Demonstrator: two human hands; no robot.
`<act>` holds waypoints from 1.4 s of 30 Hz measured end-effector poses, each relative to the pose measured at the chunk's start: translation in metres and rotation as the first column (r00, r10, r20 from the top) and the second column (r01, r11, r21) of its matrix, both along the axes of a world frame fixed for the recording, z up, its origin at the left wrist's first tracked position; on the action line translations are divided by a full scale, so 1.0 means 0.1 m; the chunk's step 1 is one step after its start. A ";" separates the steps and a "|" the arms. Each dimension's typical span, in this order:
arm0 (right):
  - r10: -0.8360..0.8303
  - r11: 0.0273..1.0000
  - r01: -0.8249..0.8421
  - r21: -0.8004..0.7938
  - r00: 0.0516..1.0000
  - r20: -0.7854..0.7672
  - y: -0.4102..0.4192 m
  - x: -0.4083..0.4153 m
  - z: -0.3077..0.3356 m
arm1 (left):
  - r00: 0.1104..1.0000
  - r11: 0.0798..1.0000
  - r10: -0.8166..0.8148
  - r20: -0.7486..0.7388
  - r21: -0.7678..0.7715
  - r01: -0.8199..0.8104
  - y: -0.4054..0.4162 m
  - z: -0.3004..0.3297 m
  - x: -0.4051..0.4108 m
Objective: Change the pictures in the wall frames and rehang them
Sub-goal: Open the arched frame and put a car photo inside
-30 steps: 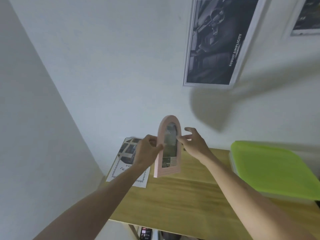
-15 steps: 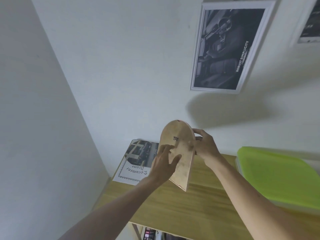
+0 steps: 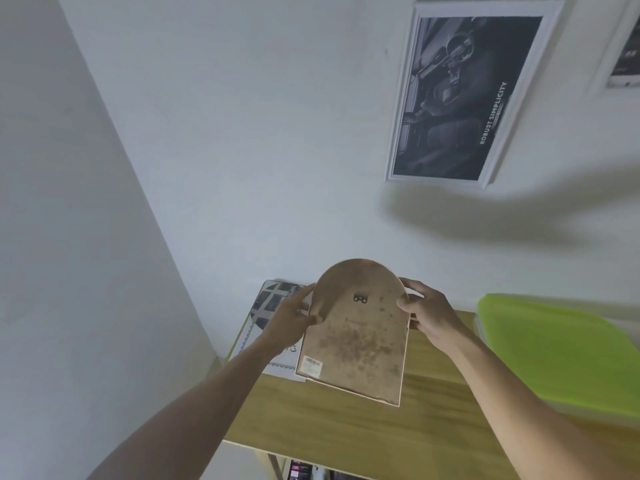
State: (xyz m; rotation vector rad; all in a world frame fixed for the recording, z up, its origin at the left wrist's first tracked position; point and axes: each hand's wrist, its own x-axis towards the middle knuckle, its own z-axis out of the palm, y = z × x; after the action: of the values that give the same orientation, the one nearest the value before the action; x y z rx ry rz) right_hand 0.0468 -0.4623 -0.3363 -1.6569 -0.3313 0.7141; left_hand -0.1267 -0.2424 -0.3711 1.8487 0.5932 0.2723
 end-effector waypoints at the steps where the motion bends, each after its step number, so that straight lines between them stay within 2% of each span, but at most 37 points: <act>1: -0.003 0.999 0.005 -0.035 0.998 0.056 0.03 0.00 -0.02 | 1.000 0.999 -0.001 0.030 -0.047 0.002 0.02 0.01 -0.01; 5: 0.108 0.977 -0.027 -0.210 0.917 0.384 0.16 -0.03 -0.05 | 0.995 0.976 0.010 0.095 -0.216 0.010 0.15 0.01 -0.03; 9: 0.249 0.934 -0.001 -0.356 0.717 0.651 0.40 0.01 -0.12 | 0.997 0.978 -0.008 0.082 -0.208 0.025 0.29 -0.03 -0.02; 12: 0.347 0.883 0.037 -0.468 0.621 0.703 0.58 0.04 -0.11 | 0.996 0.981 -0.005 0.089 -0.192 0.022 0.36 -0.04 -0.02; 17: 0.453 0.801 0.073 -0.595 0.576 0.681 0.84 -0.02 -0.19 | 0.997 0.986 0.036 0.073 -0.167 -0.024 0.49 -0.16 -0.07; 20: 0.456 0.782 0.070 -0.619 0.614 0.645 0.96 -0.08 -0.25 | 0.996 0.986 0.061 0.070 -0.161 -0.049 0.52 -0.22 -0.10; 26: 0.424 0.751 -0.085 -0.655 0.822 0.380 1.11 0.01 -0.17 | 0.994 0.974 0.104 0.023 -0.203 -0.097 0.51 -0.46 -0.15; 29: 0.439 0.732 -0.153 -0.664 0.851 0.288 1.13 0.08 -0.11 | 0.994 0.968 0.105 -0.002 -0.228 -0.103 0.46 -0.56 -0.13; 33: 0.430 0.705 -0.160 -0.691 0.871 0.238 1.10 0.14 -0.12 | 0.999 0.948 0.051 -0.008 -0.316 -0.051 0.43 -0.72 -0.11; 39: 0.271 0.743 -0.136 -0.656 0.957 0.108 0.85 0.20 -0.22 | 0.994 0.871 0.108 -0.019 -0.481 -0.104 0.49 -0.73 -0.10; 42: 0.174 0.825 -0.134 -0.550 0.985 0.020 0.69 0.18 -0.34 | 0.983 0.816 0.177 -0.051 -0.551 -0.175 0.60 -0.76 -0.07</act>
State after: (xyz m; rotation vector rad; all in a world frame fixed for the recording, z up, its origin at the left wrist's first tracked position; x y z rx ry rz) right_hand 0.0653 -0.3936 -0.3704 -2.2234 -0.3311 0.9347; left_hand -0.1334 -0.1826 -0.4469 1.2292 0.7537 0.1967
